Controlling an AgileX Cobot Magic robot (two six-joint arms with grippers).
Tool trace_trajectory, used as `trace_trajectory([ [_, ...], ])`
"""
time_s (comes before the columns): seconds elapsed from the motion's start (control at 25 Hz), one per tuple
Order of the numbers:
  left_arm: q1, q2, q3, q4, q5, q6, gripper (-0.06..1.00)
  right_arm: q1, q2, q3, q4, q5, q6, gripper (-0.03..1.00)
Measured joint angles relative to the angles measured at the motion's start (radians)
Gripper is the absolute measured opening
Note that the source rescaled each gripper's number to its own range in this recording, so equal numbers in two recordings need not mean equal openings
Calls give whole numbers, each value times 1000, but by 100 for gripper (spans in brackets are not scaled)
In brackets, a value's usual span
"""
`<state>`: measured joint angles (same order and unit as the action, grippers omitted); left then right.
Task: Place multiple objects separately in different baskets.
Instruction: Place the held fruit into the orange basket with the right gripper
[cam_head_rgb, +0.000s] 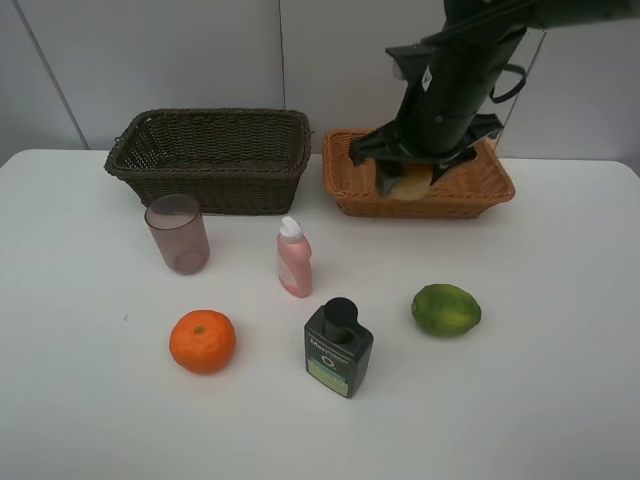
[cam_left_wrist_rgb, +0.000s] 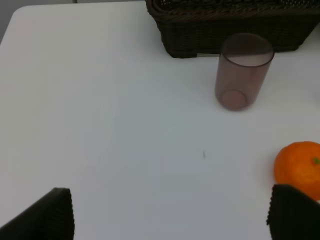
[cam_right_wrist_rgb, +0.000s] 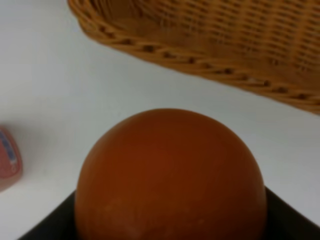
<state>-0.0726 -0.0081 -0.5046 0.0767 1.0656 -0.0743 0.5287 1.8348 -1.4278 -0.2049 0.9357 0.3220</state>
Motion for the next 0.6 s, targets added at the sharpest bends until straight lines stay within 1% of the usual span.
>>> trace_trajectory([
  [0.16,0,0,0,0,0,0,100,-41,86,-139,39,59,-41,39],
  [0.32,0,0,0,0,0,0,100,-82,182,-267,72,81,-71,39],
  [0.44,0,0,0,0,0,0,100,-112,252,-346,85,82,-76,39],
  [0.6,0,0,0,0,0,0,100,-152,318,-388,94,43,-78,39],
])
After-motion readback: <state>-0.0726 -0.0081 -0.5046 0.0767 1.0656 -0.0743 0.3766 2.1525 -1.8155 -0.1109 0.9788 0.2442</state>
